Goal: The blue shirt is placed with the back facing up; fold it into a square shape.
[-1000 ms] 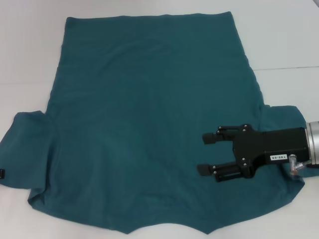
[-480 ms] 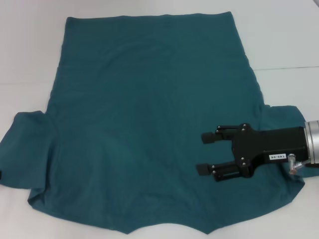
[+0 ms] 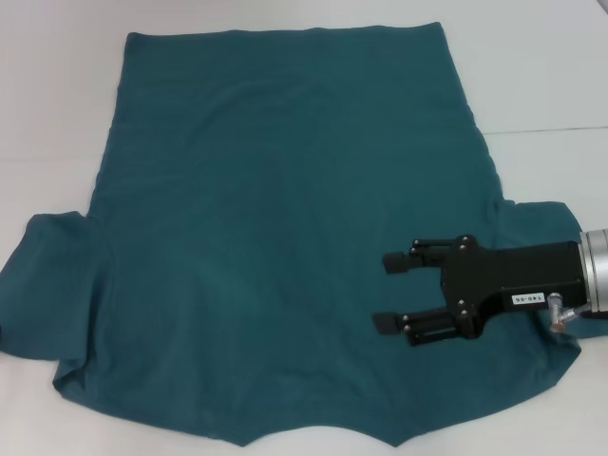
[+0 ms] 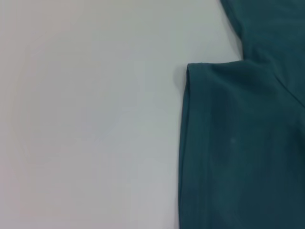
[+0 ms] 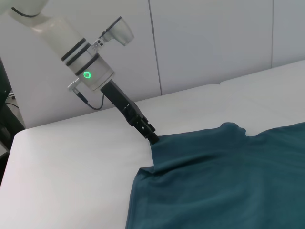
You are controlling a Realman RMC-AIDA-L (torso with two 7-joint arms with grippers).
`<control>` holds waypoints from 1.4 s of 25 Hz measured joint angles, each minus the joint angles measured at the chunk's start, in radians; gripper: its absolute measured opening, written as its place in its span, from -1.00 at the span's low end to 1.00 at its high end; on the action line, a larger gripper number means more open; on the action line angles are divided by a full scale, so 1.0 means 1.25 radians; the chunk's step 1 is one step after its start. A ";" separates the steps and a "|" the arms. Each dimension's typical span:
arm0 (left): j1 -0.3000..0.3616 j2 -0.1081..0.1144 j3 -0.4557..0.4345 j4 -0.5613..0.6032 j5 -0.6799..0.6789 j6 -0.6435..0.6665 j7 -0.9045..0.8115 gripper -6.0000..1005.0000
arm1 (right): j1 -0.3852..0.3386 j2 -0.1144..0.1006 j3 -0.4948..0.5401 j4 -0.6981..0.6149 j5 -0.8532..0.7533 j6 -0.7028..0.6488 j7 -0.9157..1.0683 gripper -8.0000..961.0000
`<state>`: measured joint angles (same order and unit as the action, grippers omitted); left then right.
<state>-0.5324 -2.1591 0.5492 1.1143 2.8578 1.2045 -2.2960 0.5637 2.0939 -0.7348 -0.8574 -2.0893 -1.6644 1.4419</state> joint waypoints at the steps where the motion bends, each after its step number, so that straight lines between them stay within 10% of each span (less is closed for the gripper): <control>1: 0.000 0.000 0.000 0.000 0.000 -0.002 0.000 0.29 | 0.000 0.000 0.000 0.000 0.000 0.001 0.000 0.84; 25: 0.003 -0.003 0.021 -0.024 0.000 -0.024 0.001 0.24 | 0.001 0.000 0.000 0.009 0.000 0.003 0.000 0.84; 35: -0.006 -0.006 0.053 -0.043 -0.008 -0.024 0.001 -0.39 | 0.000 0.000 0.000 0.010 0.000 -0.002 0.000 0.84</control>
<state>-0.5404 -2.1672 0.6156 1.0605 2.8473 1.1741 -2.2950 0.5640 2.0938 -0.7347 -0.8451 -2.0892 -1.6671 1.4419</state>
